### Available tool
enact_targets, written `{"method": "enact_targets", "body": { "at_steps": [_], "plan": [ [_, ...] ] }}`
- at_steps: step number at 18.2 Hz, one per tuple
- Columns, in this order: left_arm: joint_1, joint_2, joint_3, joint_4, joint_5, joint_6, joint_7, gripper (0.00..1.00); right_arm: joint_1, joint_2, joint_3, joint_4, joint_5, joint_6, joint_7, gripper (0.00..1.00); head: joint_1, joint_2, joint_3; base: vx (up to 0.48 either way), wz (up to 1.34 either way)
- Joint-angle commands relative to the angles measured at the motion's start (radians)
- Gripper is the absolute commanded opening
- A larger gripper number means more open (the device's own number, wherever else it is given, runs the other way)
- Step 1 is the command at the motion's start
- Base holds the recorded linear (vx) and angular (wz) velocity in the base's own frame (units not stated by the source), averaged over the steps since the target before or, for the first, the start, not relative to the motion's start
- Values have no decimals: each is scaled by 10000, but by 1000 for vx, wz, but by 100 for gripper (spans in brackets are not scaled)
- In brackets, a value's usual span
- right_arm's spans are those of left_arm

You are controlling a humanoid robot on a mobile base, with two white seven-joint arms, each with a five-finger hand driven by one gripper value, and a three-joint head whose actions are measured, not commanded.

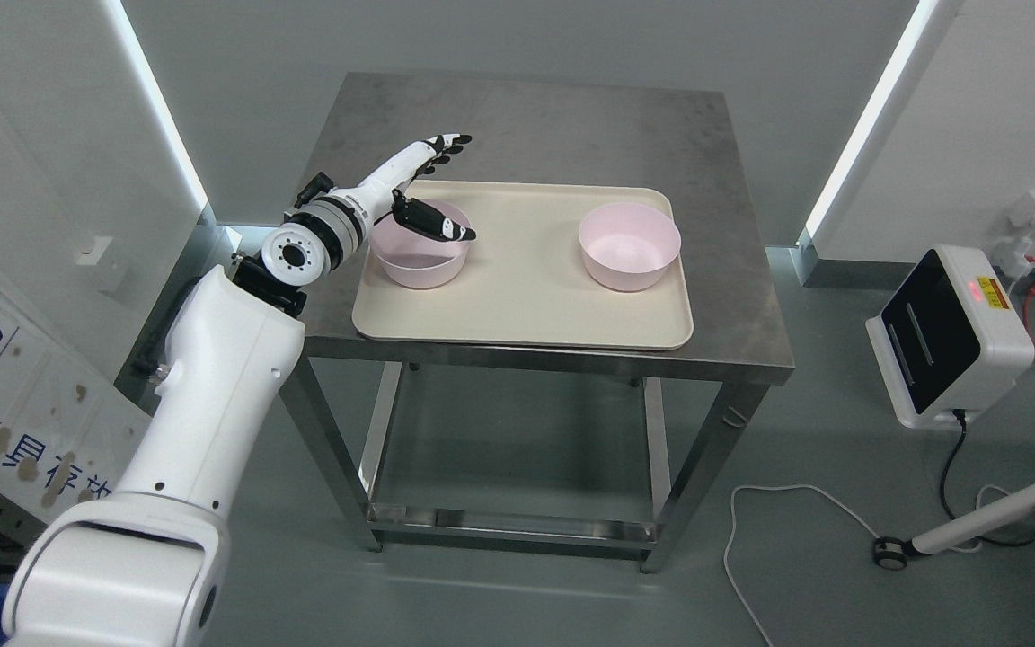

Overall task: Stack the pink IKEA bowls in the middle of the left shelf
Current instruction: 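Lower the left hand into that pink bowl and grip its rim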

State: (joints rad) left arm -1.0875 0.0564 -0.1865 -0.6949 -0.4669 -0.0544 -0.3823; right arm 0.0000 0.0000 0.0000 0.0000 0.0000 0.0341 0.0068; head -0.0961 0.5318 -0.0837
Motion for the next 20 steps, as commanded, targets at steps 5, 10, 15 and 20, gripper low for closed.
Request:
{"method": "enact_targets", "body": {
  "at_steps": [5, 10, 15, 20],
  "plan": [
    [-414, 587, -234, 1626, -179, -9, -27, 81, 291, -175, -107, -337, 0, 11, -7, 100, 0, 0, 0, 0, 0],
    [-1243, 311, -866, 1626, -179, -8, -58, 68, 291, -175, -107, -337, 0, -4, -7, 100, 0, 0, 0, 0, 0],
    [-1305, 249, -1830, 1626, -194, -8, -471, 64, 291, -175, -107, -337, 0, -4, -7, 100, 0, 0, 0, 0, 0],
    [-1167, 295, -1955, 1657, -470, -8, -457, 64, 291, -175, -107, -337, 0, -4, -7, 100, 0, 0, 0, 0, 0]
  ]
}}
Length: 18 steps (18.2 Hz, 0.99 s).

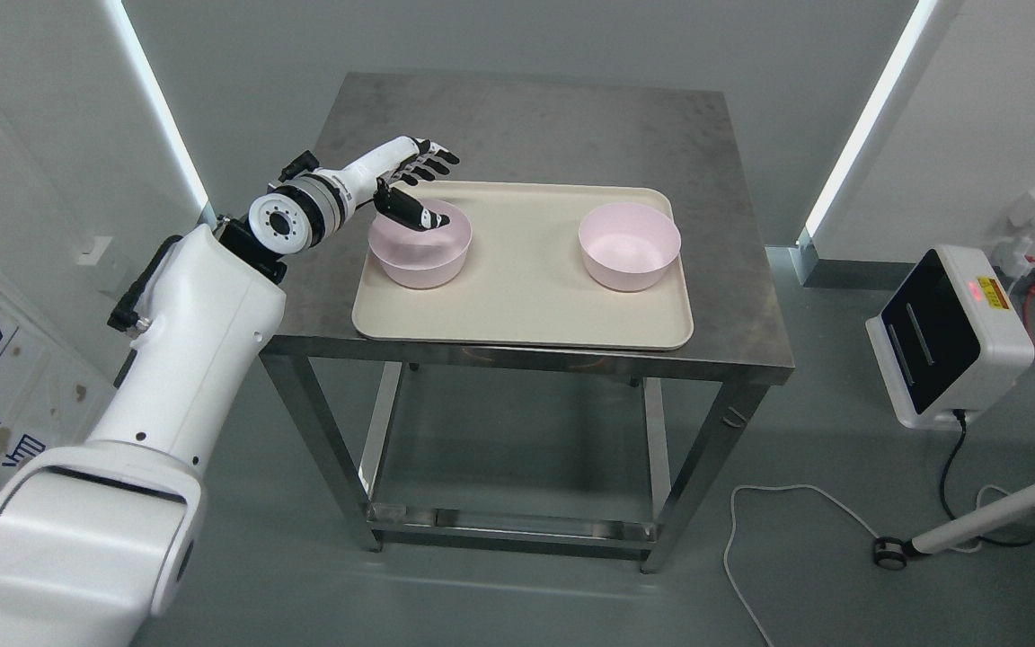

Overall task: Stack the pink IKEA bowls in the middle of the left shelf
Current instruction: 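Lower the left hand into that pink bowl and grip its rim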

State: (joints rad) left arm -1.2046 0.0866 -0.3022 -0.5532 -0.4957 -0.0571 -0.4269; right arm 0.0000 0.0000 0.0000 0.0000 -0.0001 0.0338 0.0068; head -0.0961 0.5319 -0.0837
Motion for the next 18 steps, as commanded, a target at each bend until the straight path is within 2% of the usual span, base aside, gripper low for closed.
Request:
{"method": "enact_targets", "body": {
  "at_steps": [1, 3, 5, 9, 13, 18],
  "plan": [
    [19, -22, -798, 255, -182, 34, -11, 64, 291, -174, -123, -337, 1, 14, -7, 100, 0, 0, 0, 0, 0],
    [19, -68, -798, 255, -182, 111, 50, 60, 291, -174, -107, -337, 1, -1, -7, 100, 0, 0, 0, 0, 0],
    [19, -190, -737, 270, -182, 111, 111, 51, 291, -174, -123, -337, 1, 14, -7, 100, 0, 0, 0, 0, 0],
    [19, -344, -721, 408, -182, 96, 158, 41, 291, -174, -107, -337, 1, -1, -7, 100, 0, 0, 0, 0, 0],
    [19, -482, -752, 653, -167, 81, 357, 39, 291, -174, -107, -337, 1, -1, -7, 100, 0, 0, 0, 0, 0],
    [19, -574, -660, 669, -167, 19, 724, 29, 291, -174, -107, -337, 1, -1, -7, 100, 0, 0, 0, 0, 0]
  ]
}}
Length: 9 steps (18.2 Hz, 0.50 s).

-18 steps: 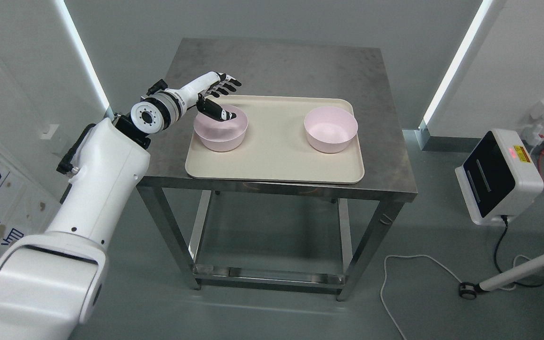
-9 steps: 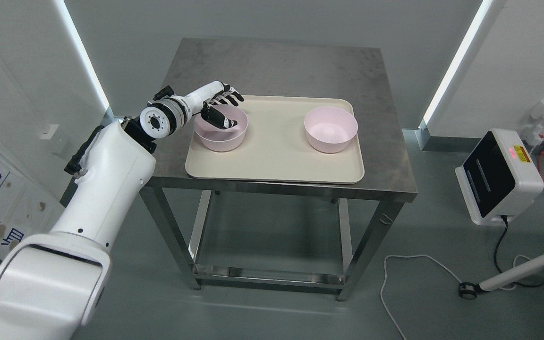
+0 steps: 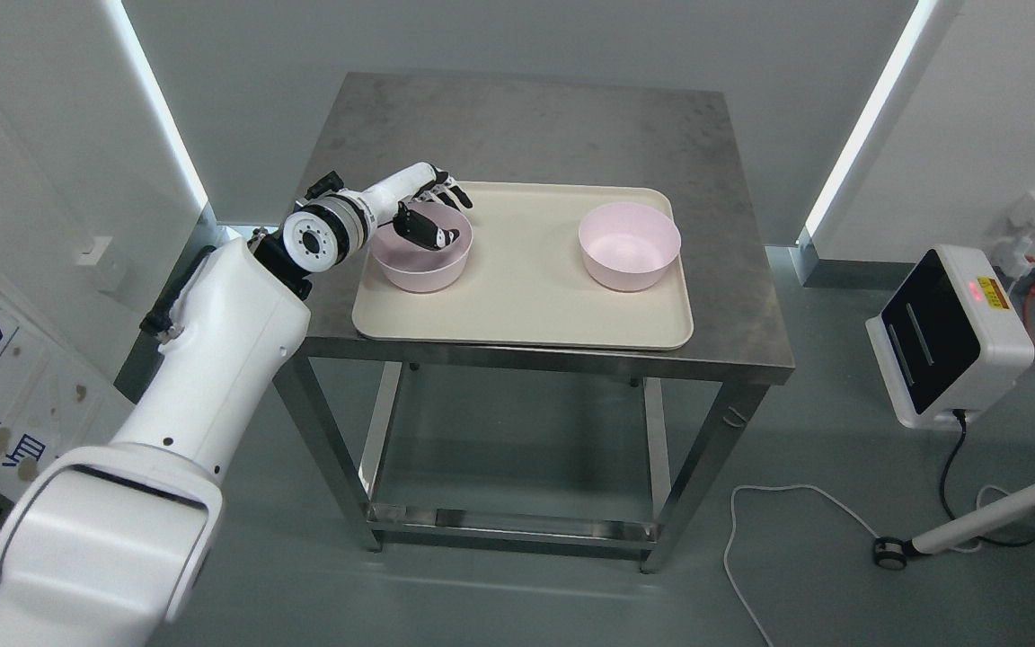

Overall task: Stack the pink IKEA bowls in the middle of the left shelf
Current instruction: 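Lower the left hand into that pink bowl and grip its rim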

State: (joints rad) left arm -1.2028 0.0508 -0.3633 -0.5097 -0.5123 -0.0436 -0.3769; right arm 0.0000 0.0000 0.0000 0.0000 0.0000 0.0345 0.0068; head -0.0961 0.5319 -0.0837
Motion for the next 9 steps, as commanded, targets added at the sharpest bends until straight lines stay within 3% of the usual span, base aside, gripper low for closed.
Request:
{"method": "enact_targets", "body": {
  "at_steps": [1, 4, 9],
  "plan": [
    [17, -217, -3, 234, 0, -131, 256, 28, 292, -175, -107, -337, 0, 8, -7, 100, 0, 0, 0, 0, 0],
    [109, -232, 59, 219, 0, -177, 256, 26, 292, -175, -108, -337, 0, -7, -7, 100, 0, 0, 0, 0, 0],
    [247, -278, 565, 219, 15, -483, 256, 12, 292, -175, -107, -337, 0, -7, -7, 100, 0, 0, 0, 0, 0]
  ]
}}
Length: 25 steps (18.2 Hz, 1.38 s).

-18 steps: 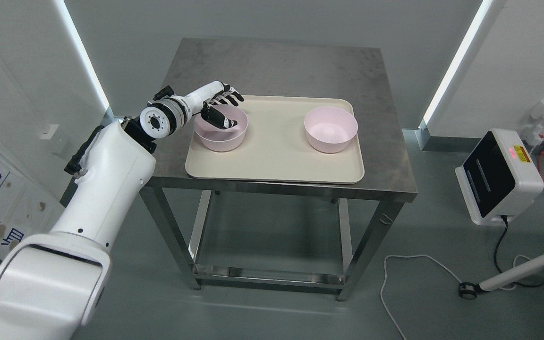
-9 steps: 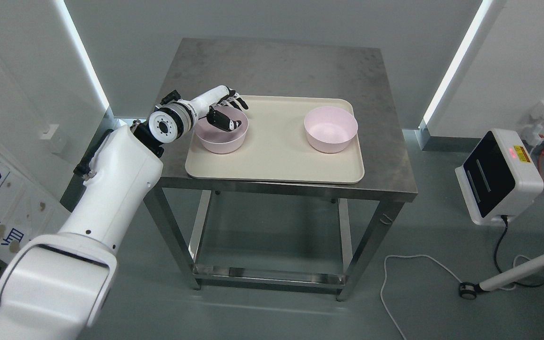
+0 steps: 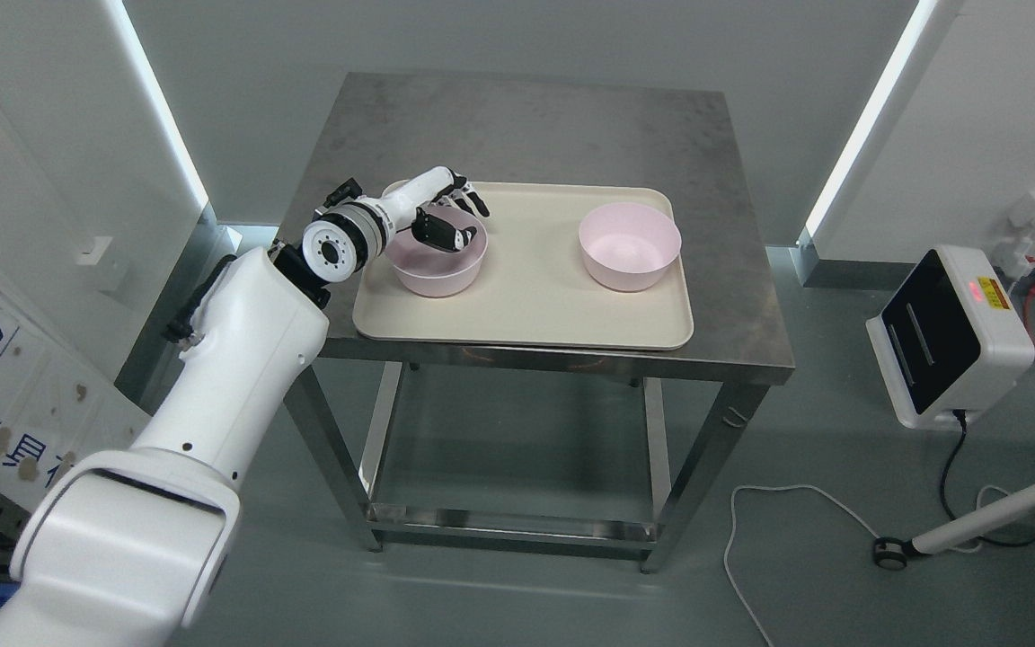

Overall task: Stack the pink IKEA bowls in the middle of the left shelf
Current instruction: 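Lift the pink bowl with the left hand and place it into the other bowl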

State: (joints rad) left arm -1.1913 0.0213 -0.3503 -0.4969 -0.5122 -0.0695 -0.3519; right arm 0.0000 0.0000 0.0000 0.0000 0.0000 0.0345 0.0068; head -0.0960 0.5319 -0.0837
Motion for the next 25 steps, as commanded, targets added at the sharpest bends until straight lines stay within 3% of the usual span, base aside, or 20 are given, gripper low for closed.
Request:
{"method": "enact_targets", "body": {
  "at_steps": [1, 3, 10, 17, 25],
  "plan": [
    [208, 17, 510, 91, 14, -514, -39, 7, 291, -175, -107, -337, 0, -7, -7, 100, 0, 0, 0, 0, 0],
    [255, 2, 954, 91, 14, -793, -70, 0, 291, -175, -123, -337, 0, -7, -7, 100, 0, 0, 0, 0, 0],
    [102, -38, 1309, -506, 90, -732, -391, 0, 291, -175, -107, -337, 0, -7, -7, 100, 0, 0, 0, 0, 0],
    [-817, -38, 1126, -1551, 274, 234, -960, 0, 291, -175, -107, -337, 0, -7, -7, 100, 0, 0, 0, 0, 0],
    [-1387, -38, -2230, -2316, 3399, 465, -838, 1, 291, -175, -123, -337, 0, -7, -7, 100, 0, 0, 0, 0, 0]
  ]
}}
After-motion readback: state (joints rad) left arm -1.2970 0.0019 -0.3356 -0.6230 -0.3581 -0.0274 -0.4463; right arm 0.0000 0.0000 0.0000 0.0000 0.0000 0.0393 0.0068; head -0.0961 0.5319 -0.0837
